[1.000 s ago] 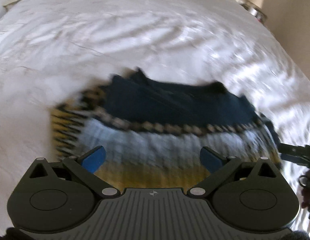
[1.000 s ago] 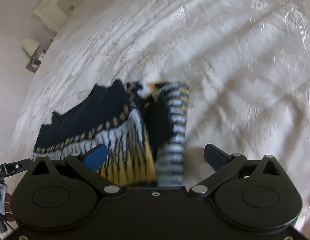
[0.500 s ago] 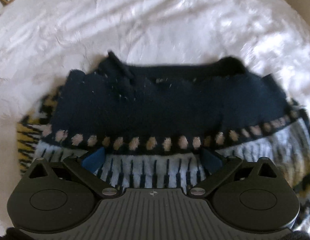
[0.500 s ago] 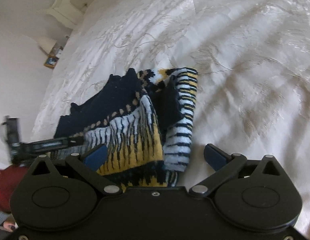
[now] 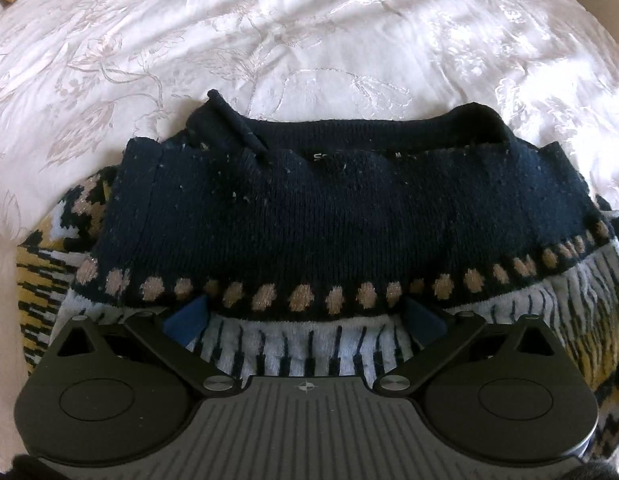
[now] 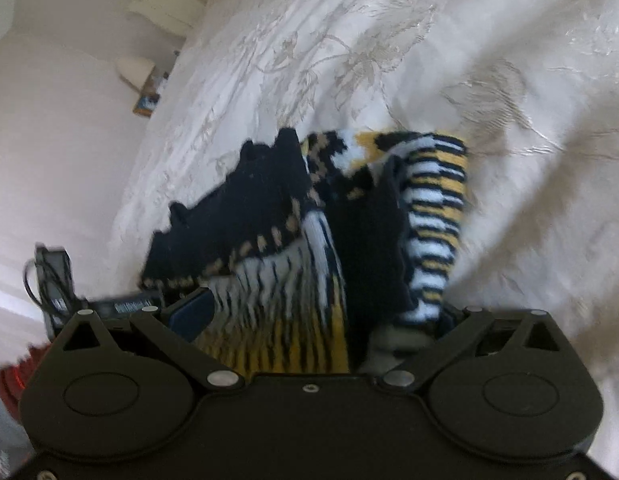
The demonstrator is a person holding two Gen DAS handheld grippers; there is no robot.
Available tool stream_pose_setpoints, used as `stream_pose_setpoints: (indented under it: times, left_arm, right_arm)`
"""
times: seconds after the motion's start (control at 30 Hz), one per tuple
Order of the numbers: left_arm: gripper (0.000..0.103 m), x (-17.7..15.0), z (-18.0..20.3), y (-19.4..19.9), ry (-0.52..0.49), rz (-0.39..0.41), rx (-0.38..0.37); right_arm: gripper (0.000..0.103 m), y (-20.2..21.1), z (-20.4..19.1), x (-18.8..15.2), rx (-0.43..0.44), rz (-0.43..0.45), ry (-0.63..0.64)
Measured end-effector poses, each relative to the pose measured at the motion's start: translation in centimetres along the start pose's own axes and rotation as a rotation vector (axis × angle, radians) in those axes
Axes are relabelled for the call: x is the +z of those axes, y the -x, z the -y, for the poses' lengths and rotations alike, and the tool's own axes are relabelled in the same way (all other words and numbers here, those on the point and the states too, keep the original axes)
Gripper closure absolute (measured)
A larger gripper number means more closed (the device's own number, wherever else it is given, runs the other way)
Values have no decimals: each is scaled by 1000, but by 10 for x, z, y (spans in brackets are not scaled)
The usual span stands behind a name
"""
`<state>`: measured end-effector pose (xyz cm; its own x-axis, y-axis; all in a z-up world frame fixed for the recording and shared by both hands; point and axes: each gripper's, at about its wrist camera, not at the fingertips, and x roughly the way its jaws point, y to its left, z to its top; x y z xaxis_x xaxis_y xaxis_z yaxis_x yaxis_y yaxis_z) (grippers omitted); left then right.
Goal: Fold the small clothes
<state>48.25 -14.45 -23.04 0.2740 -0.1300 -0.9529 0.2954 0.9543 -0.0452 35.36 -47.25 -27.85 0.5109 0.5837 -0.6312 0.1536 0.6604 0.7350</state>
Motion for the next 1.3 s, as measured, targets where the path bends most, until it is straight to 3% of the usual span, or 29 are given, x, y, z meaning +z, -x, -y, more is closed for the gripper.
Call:
stream_pose_setpoints:
  times: [0.3, 0.53, 0.7, 0.83, 1.0, 1.07, 1.13, 1.2, 1.3]
  left_arm:
    - [2, 2, 1, 23, 17, 29, -28]
    - [2, -47, 23, 67, -36, 80, 4]
    - [1, -79, 24, 41, -28, -32, 10]
    - [1, -77, 21, 35, -26, -42, 4]
    - [2, -77, 11, 72, -8, 34, -1]
    - [2, -88, 8, 90, -3, 58, -11]
    - [2, -101, 5, 104, 2, 66, -16]
    - [2, -117, 3, 116, 23, 71, -22]
    - [2, -133, -4, 130, 48, 80, -36]
  right_arm:
    - [0, 7, 6, 0, 38, -8, -59]
    - [0, 11, 4, -3, 28, -25, -60]
    - [1, 15, 0, -12, 20, -21, -43]
    - [1, 16, 0, -14, 4, -14, -38]
    - [0, 9, -2, -11, -5, -19, -43]
    - [7, 9, -3, -11, -17, -26, -30]
    - [41, 6, -9, -12, -67, -33, -6]
    - [62, 3, -13, -12, -134, -52, 25]
    - [71, 6, -23, -13, -141, -37, 52]
